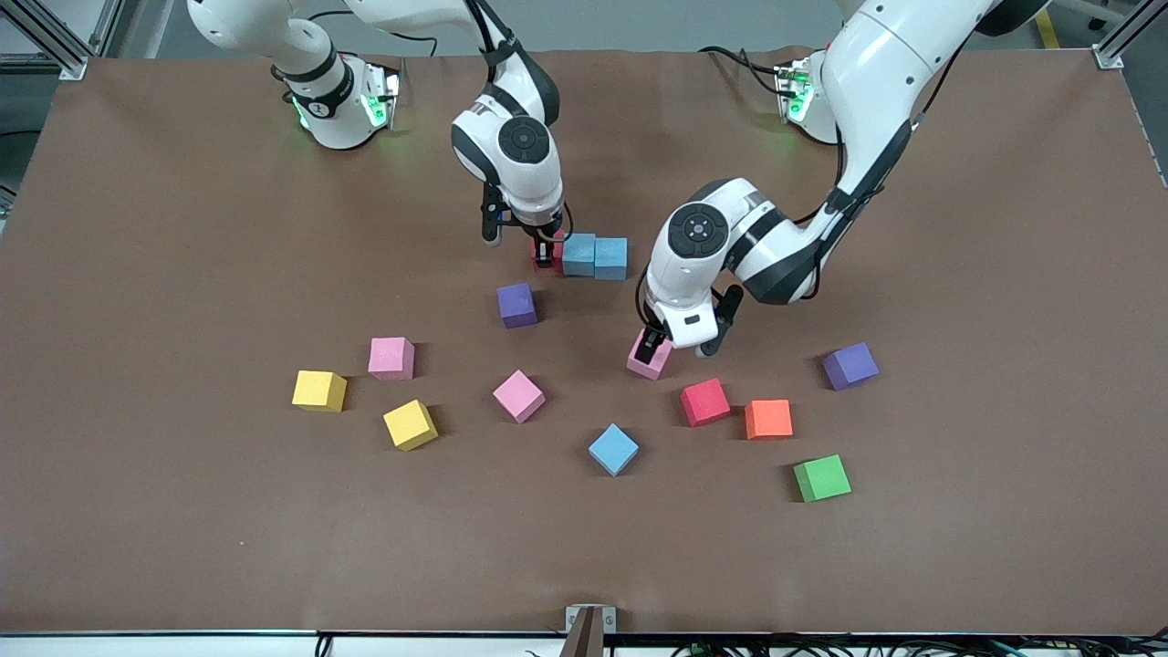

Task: Arrange 11 blocks into digit 3
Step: 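Move the left gripper to the pink cube and grasp it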

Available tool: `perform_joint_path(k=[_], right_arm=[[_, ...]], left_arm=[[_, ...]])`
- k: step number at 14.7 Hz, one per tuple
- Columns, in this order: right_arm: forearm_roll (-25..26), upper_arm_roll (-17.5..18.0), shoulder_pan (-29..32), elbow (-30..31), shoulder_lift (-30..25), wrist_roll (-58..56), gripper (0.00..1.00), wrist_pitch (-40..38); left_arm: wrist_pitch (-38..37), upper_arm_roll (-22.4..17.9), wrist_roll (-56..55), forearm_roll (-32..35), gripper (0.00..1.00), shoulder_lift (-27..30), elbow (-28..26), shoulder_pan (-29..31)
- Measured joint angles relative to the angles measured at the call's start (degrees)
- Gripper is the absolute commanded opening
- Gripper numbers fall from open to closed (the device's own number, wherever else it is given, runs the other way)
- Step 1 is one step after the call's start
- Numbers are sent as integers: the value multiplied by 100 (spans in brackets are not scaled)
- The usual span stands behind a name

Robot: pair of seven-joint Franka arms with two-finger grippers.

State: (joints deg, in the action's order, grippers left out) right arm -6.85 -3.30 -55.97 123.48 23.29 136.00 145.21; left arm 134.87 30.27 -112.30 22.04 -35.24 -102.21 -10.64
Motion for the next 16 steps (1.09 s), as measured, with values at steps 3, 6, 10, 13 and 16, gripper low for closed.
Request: perform_joint_path(k=[3, 6, 10, 13, 16], right_arm=[[-8, -1, 1, -5, 2, 9, 0, -3], [-12, -1, 2, -14, 6, 45, 0, -15], [-11, -2, 2, -28, 12, 48, 0, -37], [-7, -2, 2, -29, 13, -11, 0, -46], [-6, -3, 2, -31, 13, -59, 0, -52]], left_arm=[[9, 5, 0, 144, 100, -248, 244, -7], [9, 5, 0, 145, 100, -399, 346, -7], [9, 0, -74, 145, 100, -550, 349, -8], [13, -77, -261, 145, 100, -594, 351, -14], [117, -115, -271, 145, 100, -601, 355, -17]])
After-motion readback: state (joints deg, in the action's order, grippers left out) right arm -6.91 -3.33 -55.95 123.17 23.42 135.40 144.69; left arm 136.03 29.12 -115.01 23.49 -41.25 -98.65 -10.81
